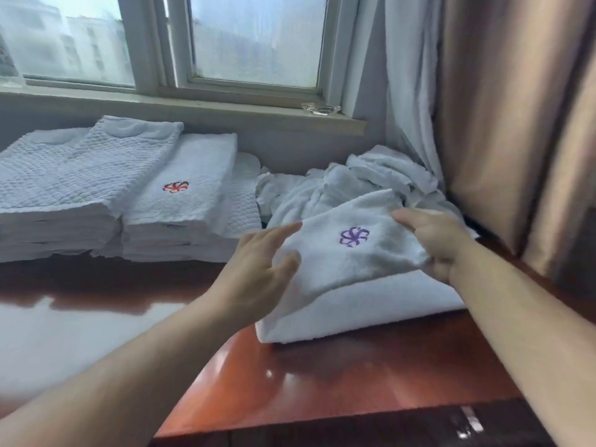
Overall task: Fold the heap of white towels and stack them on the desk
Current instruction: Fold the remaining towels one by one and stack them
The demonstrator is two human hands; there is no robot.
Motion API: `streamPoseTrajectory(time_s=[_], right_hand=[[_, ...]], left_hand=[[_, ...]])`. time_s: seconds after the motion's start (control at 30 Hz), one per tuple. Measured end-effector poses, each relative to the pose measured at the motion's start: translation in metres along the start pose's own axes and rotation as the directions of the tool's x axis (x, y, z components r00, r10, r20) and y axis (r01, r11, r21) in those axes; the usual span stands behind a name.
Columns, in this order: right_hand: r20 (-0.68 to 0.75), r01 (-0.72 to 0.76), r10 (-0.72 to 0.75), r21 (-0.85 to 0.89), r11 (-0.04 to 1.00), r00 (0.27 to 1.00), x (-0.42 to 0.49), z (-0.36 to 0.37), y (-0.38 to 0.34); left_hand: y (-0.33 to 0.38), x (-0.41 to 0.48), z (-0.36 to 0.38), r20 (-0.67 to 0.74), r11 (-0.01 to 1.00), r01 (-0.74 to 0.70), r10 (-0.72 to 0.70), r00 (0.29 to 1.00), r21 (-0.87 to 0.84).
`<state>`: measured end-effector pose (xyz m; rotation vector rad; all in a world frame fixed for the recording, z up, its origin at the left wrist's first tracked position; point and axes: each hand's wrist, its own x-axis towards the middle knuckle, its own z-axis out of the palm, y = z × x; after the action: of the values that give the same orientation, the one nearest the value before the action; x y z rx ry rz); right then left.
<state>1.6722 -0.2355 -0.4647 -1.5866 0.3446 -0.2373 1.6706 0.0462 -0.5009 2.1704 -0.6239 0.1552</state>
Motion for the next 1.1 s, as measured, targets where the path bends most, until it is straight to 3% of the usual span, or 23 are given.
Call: streamPoseTrajectory(time_s=[0.23,0.5,0.6,0.67,0.73,0.8,0.87,0.93,1.0,1.1], right_hand=[[-0.126,-0.027,0.006,-0.159,0.987,0.992,0.036,-0.116,-0.005],[-0.272,-0.053,-0.064,-0.403,0.914,0.960,0.064,-0.165,0.003],[-0.311,-0.147,-0.059,-0.597,0.788,0.948,0.071,-0.175,0.010],[-0.338,-0.261,-0.037,-0.787,0.558,0.940,0.071,-0.172,0.013],[-0.374,-0.322,-0.144,-0.901,0.291,0.916,0.063,-0.160,0.018],[-0.321,-0.246,-0.331,-0.936,0.250,0.887,0.055,-0.142,0.028],[-0.190,-0.089,-0.390,-0.961,0.261,0.901,0.050,-0.119,0.039],[-0.087,-0.022,-0.247,-0.967,0.254,0.965,0.050,-0.100,0.053],[-0.036,-0.032,-0.015,-0.972,0.234,0.999,0.051,-0.094,0.070],[0.001,-0.009,0.051,-0.980,0.197,0.999,0.053,-0.097,0.089]], left_hand=[[0.037,0.048,0.063,0.128,0.987,-0.130,0.118,0.985,0.093],[0.041,0.076,0.120,0.277,0.908,-0.260,0.170,0.946,0.330],[0.035,0.078,0.129,0.294,0.890,-0.287,0.185,0.938,0.354],[0.029,0.079,0.133,0.325,0.872,-0.296,0.171,0.930,0.390],[0.023,0.077,0.136,0.368,0.845,-0.306,0.143,0.919,0.437],[0.019,0.076,0.139,0.404,0.831,-0.307,0.110,0.908,0.464],[0.017,0.076,0.143,0.414,0.818,-0.309,0.095,0.905,0.486],[0.015,0.076,0.145,0.423,0.810,-0.306,0.080,0.903,0.501],[0.014,0.075,0.144,0.429,0.806,-0.312,0.081,0.900,0.502],[0.012,0.074,0.141,0.435,0.814,-0.325,0.100,0.895,0.482]])
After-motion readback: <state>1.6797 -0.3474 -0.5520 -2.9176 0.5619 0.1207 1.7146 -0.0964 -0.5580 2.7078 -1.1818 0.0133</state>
